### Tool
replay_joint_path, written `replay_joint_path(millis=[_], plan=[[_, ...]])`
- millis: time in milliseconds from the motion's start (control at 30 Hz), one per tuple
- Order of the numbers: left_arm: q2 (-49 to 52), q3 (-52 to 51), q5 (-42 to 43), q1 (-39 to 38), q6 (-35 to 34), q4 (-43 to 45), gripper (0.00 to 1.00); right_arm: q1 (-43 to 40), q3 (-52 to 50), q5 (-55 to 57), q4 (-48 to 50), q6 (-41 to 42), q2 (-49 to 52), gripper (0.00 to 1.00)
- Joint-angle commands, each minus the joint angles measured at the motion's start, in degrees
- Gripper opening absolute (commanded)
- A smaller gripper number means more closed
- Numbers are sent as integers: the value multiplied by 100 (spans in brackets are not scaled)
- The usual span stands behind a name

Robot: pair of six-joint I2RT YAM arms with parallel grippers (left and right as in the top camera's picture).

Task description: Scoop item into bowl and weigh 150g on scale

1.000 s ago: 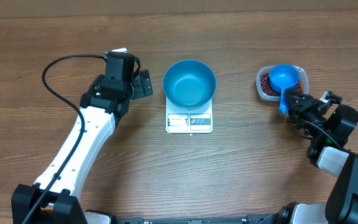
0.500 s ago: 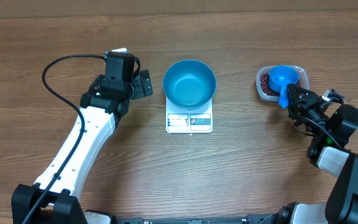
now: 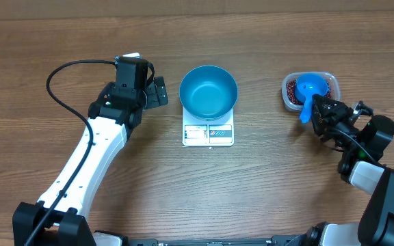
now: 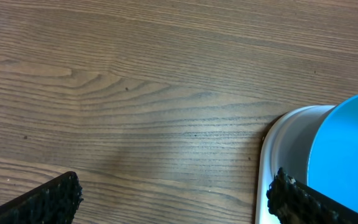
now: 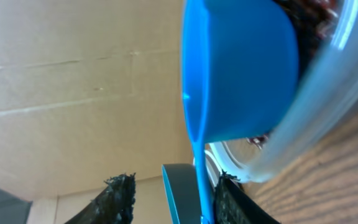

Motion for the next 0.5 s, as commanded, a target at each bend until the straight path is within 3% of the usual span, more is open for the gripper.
replay_joint_path(millis=[0, 467], plan=[[15, -7, -76, 15, 26, 20, 100, 17, 9, -79, -278, -72, -90, 45], [15, -7, -76, 15, 26, 20, 100, 413, 9, -282, -435, -529, -90, 48]])
